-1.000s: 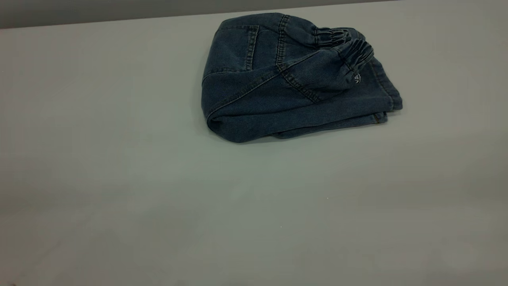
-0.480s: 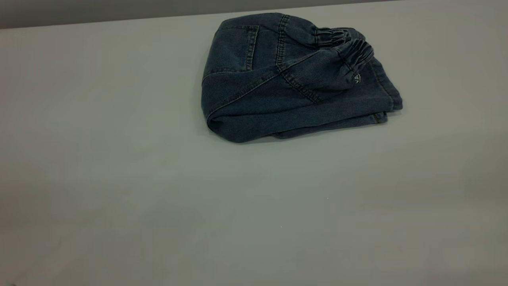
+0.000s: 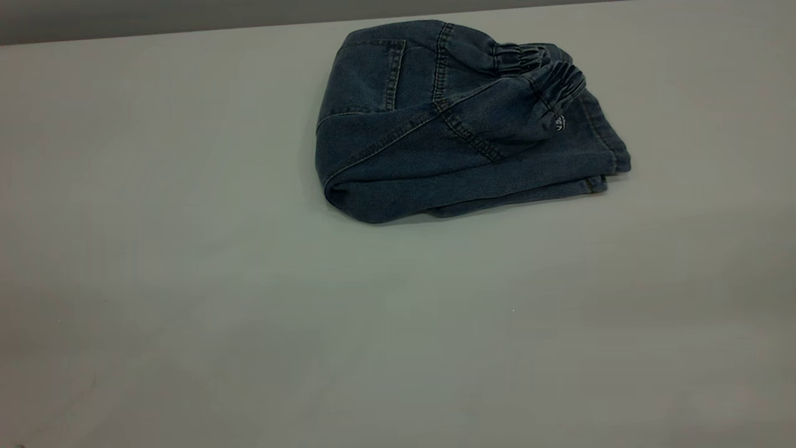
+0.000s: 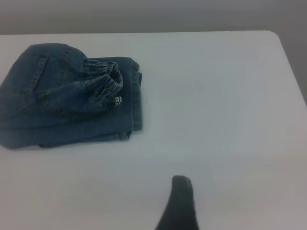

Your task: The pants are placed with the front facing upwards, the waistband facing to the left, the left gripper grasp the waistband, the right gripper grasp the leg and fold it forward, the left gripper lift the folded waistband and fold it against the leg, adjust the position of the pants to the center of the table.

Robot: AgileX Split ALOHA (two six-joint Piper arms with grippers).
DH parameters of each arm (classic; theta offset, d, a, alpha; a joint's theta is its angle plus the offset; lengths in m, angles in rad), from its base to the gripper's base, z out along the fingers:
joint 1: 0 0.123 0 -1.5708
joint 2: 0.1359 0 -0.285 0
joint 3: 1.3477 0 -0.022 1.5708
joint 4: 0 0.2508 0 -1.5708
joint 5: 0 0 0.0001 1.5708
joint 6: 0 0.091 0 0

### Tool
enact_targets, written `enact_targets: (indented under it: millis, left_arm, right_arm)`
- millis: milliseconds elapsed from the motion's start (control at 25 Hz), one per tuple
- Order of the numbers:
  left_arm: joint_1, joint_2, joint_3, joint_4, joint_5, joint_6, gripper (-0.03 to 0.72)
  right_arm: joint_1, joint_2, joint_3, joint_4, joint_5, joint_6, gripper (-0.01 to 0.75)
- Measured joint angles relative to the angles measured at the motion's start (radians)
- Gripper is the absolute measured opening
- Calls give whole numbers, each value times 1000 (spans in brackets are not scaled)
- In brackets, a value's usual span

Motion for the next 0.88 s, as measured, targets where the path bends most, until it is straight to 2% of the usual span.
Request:
enact_targets:
  millis: [120,360,480,600,880]
  left_arm:
    - [105,0,0,0,0,0,459]
    - [341,0,0,1,0,1,459]
    - [445,0,0,1,0,1,459]
    - [498,-1,0,1,0,1,459]
    - [500,-116,0,1,3,1,459]
  right_arm:
    - [10,0,0,0,0,-1,536]
    - [141,0,0,2,0,-1,536]
    - [162,0,0,3,0,0,536]
    - [158,0,0,2,0,1,536]
    - [157,0,0,2,0,0,535]
